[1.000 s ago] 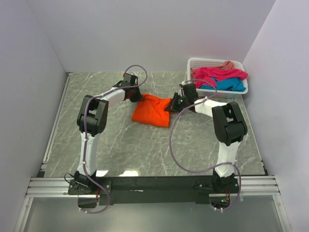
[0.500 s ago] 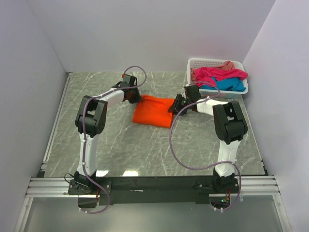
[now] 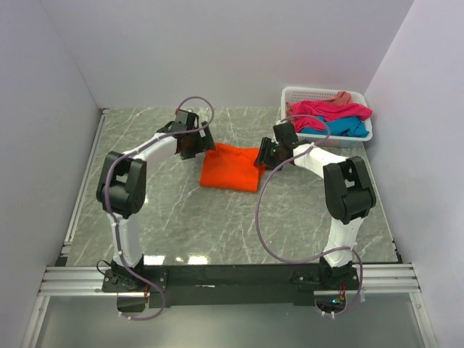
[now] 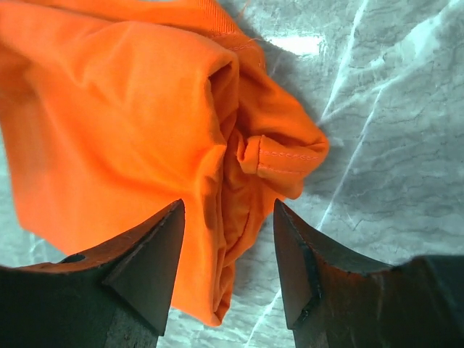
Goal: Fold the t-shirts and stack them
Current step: Fold the tshirt, then neatly place the folded tshirt to the corner
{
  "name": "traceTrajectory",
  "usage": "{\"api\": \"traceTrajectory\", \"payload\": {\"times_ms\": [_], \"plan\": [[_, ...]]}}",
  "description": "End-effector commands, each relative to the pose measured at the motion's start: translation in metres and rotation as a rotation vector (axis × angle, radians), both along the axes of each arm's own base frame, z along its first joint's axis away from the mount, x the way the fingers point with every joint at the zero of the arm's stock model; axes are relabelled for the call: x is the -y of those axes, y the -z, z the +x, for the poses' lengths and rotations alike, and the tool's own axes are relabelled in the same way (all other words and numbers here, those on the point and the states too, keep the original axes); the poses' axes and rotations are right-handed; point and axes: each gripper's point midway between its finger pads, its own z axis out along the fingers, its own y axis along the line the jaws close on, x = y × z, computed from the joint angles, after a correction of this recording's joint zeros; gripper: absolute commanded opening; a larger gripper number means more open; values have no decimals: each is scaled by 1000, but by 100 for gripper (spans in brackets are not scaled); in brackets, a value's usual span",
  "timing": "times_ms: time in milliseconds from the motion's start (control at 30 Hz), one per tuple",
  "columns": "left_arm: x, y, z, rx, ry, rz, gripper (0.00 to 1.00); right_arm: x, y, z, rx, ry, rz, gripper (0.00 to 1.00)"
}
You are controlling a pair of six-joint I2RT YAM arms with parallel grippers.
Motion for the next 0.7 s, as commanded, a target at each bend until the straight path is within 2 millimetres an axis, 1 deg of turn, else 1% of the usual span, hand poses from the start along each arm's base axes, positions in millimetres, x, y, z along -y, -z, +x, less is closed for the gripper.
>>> {"api": "traceTrajectory", "payload": {"times_ms": [0, 33, 67, 100, 133, 167, 200, 233, 267, 300, 333, 367, 433, 467, 533, 567, 600, 633, 667], "plan": [[-14, -69, -4, 135, -41, -12, 100, 0, 0, 5, 5, -11, -98, 59], [-19, -75, -7, 148, -60, -7, 100, -2, 3, 6, 1, -20, -109, 59], [-25, -70, -17, 135, -69, -6, 99, -3, 5, 11, 3, -17, -126, 59], [-30, -74, -22, 137, -87, -18, 100, -4, 7, 12, -2, -22, -136, 59], [-44, -81, -30, 158, -129, 1, 100, -8, 10, 10, -14, -41, -149, 59], [-50, -83, -37, 156, -153, 5, 100, -14, 12, 12, -18, -54, -151, 59], [-59, -98, -43, 185, -194, -11, 99, -18, 14, 10, -24, -65, -152, 59], [-66, -89, -54, 162, -221, -1, 99, -22, 16, 9, -28, -77, -156, 59], [-74, -90, -59, 164, -254, 6, 99, -34, 18, 7, -25, -106, -160, 58], [-77, -92, -65, 159, -281, -7, 99, -38, 20, 6, -24, -110, -170, 57], [-81, -95, -75, 163, -293, -13, 99, -42, 22, 3, -37, -123, -180, 56], [-84, -96, -80, 160, -311, -11, 99, -53, 24, 0, -37, -147, -185, 54], [-96, -94, -95, 150, -366, 2, 99, -61, 28, -5, -47, -162, -212, 44], [-99, -92, -100, 147, -380, 6, 100, -68, 27, -10, -42, -178, -223, 30], [-108, -90, -112, 147, -413, 18, 100, -68, 27, -16, -36, -180, -256, 10], [-110, -92, -114, 153, -420, 16, 100, -66, 23, -23, -34, -186, -266, 1], [-112, -92, -117, 156, -426, 23, 99, -65, 21, -29, -31, -198, -276, 0], [-114, -93, -120, 159, -428, 27, 99, -56, 20, -33, -27, -196, -314, 0], [-116, -95, -121, 165, -431, 27, 99, -45, 16, -43, -23, -195, -337, 0]]}}
